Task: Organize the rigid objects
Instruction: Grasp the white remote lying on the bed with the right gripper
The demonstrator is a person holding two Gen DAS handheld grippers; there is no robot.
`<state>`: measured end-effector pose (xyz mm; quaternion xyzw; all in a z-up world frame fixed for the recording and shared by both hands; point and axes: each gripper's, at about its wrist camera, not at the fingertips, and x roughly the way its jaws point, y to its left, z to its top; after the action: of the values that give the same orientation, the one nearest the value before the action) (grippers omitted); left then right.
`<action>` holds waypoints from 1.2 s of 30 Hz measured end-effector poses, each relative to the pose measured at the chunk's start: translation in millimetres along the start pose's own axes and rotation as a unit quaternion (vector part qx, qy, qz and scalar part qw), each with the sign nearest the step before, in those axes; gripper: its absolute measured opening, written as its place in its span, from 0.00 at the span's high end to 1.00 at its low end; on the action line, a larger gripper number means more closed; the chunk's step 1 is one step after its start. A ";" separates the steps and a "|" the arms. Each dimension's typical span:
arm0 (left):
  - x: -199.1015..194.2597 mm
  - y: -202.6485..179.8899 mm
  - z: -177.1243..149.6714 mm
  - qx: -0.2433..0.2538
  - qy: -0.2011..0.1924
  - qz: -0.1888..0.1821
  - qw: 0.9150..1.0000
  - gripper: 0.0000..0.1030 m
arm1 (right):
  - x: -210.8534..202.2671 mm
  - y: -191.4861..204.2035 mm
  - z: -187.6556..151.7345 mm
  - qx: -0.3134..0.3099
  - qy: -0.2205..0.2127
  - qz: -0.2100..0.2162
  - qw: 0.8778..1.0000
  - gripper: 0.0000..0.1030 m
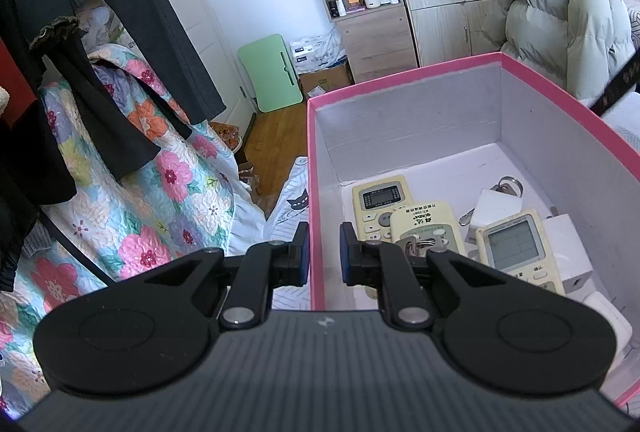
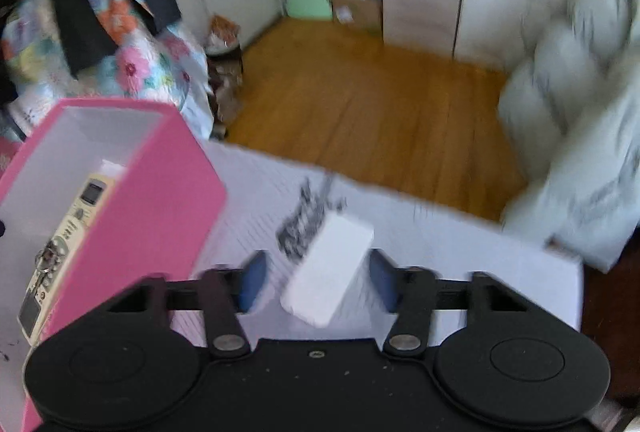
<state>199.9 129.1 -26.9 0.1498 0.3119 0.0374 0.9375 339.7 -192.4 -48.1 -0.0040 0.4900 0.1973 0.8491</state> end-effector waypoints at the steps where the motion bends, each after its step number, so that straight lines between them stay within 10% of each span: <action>1: -0.2 -0.2 -0.2 0.000 0.000 0.000 1.000 0.88 | 8.4 -4.9 -0.2 0.009 0.018 0.008 1.000 0.56; 16: -0.5 -1.0 -0.1 0.003 0.000 -0.001 1.000 0.87 | 61.4 13.3 21.3 -0.011 0.043 -0.066 0.997 0.33; 26: 0.0 -3.0 0.3 0.001 -0.002 -0.003 1.000 0.87 | 53.6 6.2 15.3 0.058 0.027 -0.094 0.994 0.54; 36: -1.8 -1.4 1.7 -0.012 -0.005 -0.004 1.000 0.87 | -3.1 17.1 -10.5 0.060 -0.047 -0.033 0.997 0.57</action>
<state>199.5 127.1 -25.0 0.1375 0.3076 0.0367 0.9408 323.8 -179.7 -47.8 0.0398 0.4598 0.1392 0.8761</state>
